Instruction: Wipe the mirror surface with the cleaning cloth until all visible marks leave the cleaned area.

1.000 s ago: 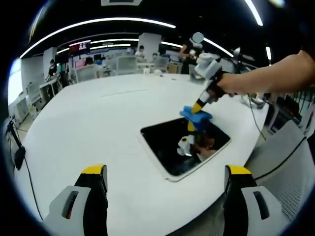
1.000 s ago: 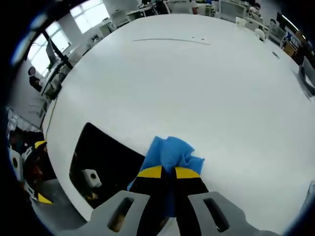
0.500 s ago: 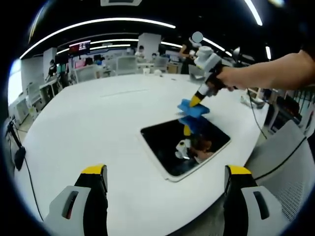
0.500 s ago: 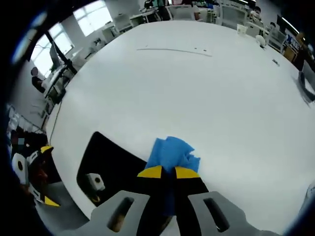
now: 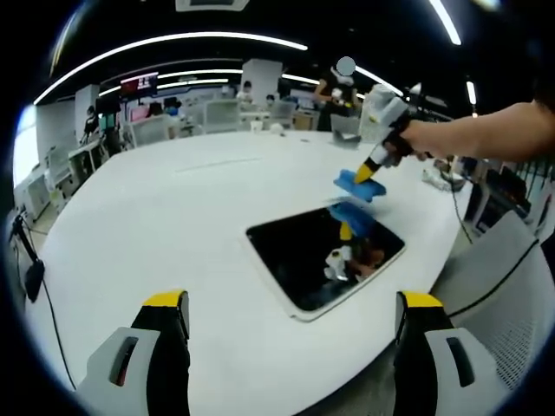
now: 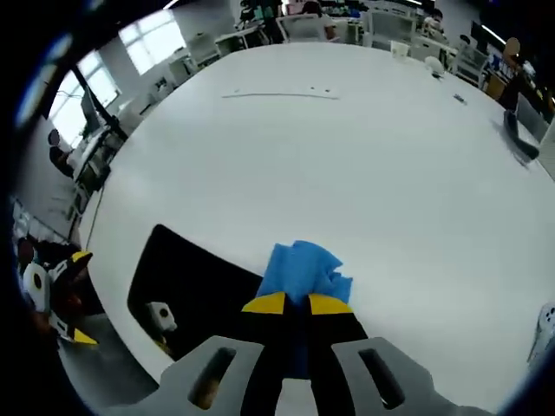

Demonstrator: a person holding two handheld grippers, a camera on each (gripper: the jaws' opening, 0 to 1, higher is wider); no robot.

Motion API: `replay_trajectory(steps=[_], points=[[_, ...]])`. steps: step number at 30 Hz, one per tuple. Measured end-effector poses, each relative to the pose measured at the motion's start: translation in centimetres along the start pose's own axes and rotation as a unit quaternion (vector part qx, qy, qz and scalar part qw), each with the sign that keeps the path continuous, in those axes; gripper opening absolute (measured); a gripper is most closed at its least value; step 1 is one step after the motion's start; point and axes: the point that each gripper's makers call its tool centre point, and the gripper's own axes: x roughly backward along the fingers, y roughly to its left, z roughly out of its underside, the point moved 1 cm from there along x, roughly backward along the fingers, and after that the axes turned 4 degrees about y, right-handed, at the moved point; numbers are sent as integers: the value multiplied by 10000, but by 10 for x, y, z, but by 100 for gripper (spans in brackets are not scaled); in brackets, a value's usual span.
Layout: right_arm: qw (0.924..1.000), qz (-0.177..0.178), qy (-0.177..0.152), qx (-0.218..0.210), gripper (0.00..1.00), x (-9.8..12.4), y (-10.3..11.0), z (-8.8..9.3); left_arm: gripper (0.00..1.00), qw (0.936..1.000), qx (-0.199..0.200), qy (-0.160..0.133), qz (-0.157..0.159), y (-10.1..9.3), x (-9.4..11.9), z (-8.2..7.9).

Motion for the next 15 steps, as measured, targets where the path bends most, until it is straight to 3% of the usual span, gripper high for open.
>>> replay_trajectory(steps=[8,15], points=[[9999,106,16,-41,2,15,-19,18,99,10000,-12,10,1,0,0,0],[9999,90,80,-114,3,14,-29,34,99,10000,-34,22,5,0,0,1]])
